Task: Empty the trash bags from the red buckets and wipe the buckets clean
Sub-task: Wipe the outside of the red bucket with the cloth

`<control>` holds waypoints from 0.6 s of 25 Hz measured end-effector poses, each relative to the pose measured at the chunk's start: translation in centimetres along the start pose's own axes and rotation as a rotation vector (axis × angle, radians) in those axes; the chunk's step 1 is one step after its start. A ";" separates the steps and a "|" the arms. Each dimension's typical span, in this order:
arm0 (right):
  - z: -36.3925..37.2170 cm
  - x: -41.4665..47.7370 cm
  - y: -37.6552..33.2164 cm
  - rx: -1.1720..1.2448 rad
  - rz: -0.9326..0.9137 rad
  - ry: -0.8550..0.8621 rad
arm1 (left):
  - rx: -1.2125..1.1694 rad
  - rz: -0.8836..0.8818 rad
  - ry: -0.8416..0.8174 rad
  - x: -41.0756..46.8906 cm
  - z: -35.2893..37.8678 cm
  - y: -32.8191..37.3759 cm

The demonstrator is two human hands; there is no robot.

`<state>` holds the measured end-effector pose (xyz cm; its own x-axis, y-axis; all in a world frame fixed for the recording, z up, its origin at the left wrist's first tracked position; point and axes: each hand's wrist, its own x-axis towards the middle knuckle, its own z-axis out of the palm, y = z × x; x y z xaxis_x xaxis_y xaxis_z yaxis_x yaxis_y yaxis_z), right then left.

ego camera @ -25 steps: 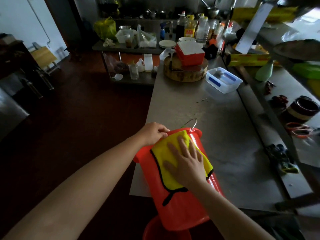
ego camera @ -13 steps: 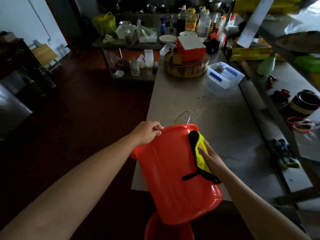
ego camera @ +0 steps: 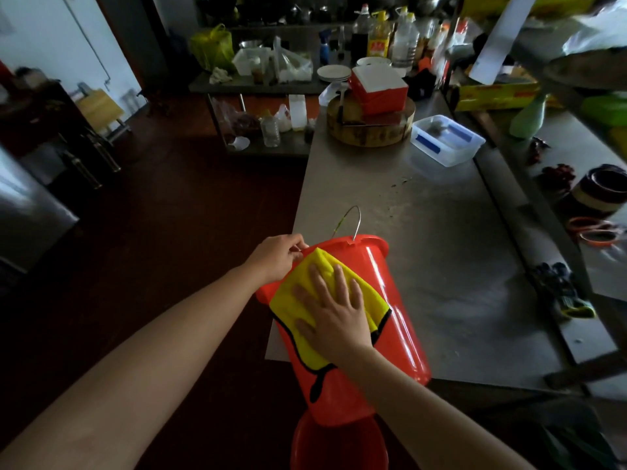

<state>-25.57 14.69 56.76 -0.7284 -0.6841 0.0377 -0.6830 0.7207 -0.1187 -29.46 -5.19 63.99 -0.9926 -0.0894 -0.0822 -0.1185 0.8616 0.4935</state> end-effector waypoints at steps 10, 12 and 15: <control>0.2 1.1 14.2 0.937 0.638 -0.075 | -0.052 -0.105 0.049 -1.3 0.7 -1.1; 0.1 0.7 13.2 0.881 0.648 -0.079 | -0.043 -0.116 0.054 -1.3 0.8 -1.2; -0.6 -1.0 7.5 0.403 0.487 -0.045 | -0.033 -0.116 0.076 -1.0 0.8 -0.7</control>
<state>-29.95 20.87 56.39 -0.9417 -0.2982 -0.1556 -0.1928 0.8576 -0.4768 -28.41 -5.26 63.02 -0.9712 -0.2261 -0.0752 -0.2321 0.8263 0.5132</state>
